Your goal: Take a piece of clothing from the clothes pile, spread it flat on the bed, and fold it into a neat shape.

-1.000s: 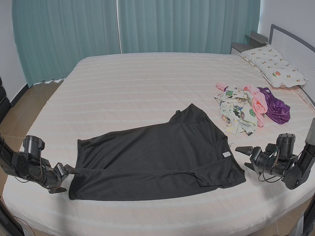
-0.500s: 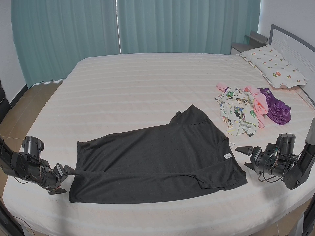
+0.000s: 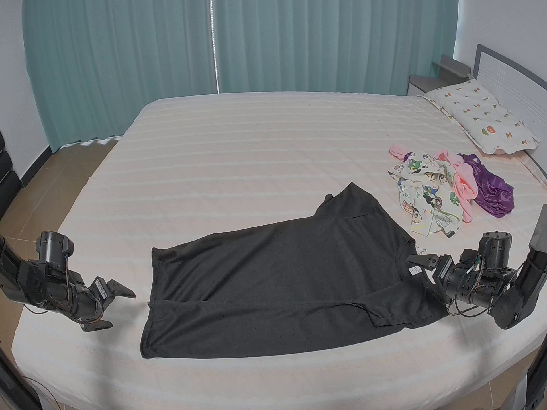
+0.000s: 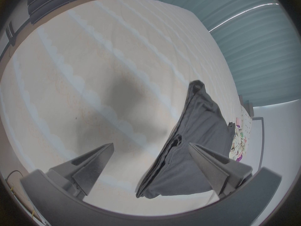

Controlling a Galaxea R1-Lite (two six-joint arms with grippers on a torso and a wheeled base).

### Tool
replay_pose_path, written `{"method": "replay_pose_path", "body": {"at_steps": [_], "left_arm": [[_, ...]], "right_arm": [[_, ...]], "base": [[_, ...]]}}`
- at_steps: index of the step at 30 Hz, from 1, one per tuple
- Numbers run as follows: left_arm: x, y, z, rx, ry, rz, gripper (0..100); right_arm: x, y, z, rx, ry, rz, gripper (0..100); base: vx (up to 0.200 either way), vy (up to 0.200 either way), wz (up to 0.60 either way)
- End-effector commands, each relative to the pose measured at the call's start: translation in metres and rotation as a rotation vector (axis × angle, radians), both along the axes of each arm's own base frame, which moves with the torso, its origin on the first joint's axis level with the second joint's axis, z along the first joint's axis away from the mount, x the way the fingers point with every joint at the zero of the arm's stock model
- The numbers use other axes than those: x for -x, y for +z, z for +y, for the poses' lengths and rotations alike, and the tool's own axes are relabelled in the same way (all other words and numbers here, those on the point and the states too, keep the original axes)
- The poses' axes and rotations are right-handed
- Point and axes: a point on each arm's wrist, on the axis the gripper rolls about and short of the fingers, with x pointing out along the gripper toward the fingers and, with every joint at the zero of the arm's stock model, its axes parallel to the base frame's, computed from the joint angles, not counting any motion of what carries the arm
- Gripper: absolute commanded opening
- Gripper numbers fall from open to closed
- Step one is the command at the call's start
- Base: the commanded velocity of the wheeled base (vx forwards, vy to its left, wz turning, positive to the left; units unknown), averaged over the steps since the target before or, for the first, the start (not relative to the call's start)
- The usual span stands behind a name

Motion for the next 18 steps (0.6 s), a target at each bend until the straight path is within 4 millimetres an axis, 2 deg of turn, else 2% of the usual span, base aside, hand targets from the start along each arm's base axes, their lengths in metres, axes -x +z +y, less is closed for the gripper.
{"method": "replay_pose_path", "body": {"at_steps": [1, 5, 6, 9, 11, 12, 13, 18], "left_arm": [[-0.011, 0.006, -0.003, 0.004, -0.004, -0.029, 100], [-0.031, 0.019, -0.010, 0.010, -0.001, -0.089, 100], [-0.031, 0.019, -0.010, 0.010, -0.001, -0.089, 100], [-0.055, 0.026, -0.017, 0.023, -0.010, -0.130, 100], [-0.072, 0.024, -0.021, 0.034, -0.010, -0.137, 100], [-0.072, 0.024, -0.021, 0.034, -0.010, -0.137, 100], [-0.087, 0.019, -0.025, 0.031, -0.012, -0.138, 100], [-0.118, 0.005, -0.035, -0.035, 0.002, -0.140, 100]], "right_arm": [[0.000, 0.000, 0.000, 0.000, 0.001, -0.001, 100], [-0.001, 0.000, 0.002, 0.000, 0.008, -0.002, 100], [-0.001, 0.000, 0.002, 0.000, 0.008, -0.002, 100], [-0.001, 0.000, 0.002, 0.000, 0.008, -0.002, 100], [-0.001, 0.000, 0.002, 0.000, 0.008, -0.002, 100], [-0.001, 0.000, 0.002, 0.000, 0.008, -0.002, 100], [-0.001, 0.000, 0.002, 0.000, 0.008, -0.002, 100], [-0.001, -0.001, 0.003, 0.000, 0.010, -0.001, 100]], "base": [[0.000, 0.000, 0.00], [0.000, 0.000, 0.00], [0.000, 0.000, 0.00], [0.000, 0.000, 0.00], [0.000, 0.000, 0.00], [0.000, 0.000, 0.00], [0.000, 0.000, 0.00], [0.000, 0.000, 0.00]]}}
